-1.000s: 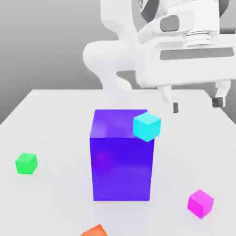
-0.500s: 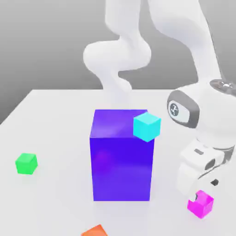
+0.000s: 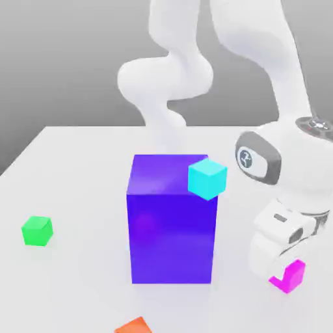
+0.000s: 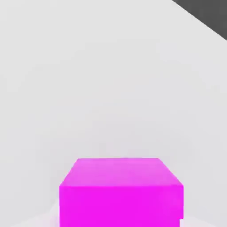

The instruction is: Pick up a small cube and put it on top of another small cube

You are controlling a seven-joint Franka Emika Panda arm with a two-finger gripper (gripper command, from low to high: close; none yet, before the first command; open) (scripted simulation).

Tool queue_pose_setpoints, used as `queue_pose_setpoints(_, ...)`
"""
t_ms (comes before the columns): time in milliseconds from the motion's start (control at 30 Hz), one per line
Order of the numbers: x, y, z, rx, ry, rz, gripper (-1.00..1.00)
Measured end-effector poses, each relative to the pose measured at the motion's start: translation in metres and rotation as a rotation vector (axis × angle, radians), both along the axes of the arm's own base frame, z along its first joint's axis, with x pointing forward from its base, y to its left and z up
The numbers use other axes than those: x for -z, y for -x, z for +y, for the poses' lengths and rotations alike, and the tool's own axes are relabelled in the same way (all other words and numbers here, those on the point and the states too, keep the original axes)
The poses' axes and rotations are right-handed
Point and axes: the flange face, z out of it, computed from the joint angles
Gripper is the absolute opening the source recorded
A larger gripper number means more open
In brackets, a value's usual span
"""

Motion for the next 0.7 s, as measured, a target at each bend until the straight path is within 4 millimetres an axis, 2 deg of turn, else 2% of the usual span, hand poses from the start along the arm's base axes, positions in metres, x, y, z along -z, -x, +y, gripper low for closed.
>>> queue_pose_setpoints(67, -0.007, -0.032, -0.021, -0.035, 0.013, -0.038, -1.0)
queue_pose_setpoints(167, -0.019, -0.082, -0.072, -0.084, 0.056, -0.097, -1.0)
queue_pose_setpoints(233, -0.027, -0.111, -0.117, -0.112, 0.097, -0.13, -1.0)
queue_pose_setpoints(333, -0.038, -0.131, -0.191, -0.121, 0.164, -0.146, -1.0)
queue_pose_setpoints(400, -0.046, -0.13, -0.241, -0.106, 0.201, -0.139, -1.0)
queue_pose_setpoints(500, -0.058, -0.113, -0.317, -0.066, 0.245, -0.115, -1.0)
queue_pose_setpoints(600, -0.069, -0.082, -0.393, -0.012, 0.276, -0.082, -1.0)
queue_pose_setpoints(700, -0.08, -0.033, -0.468, 0.051, 0.292, -0.041, -1.0)
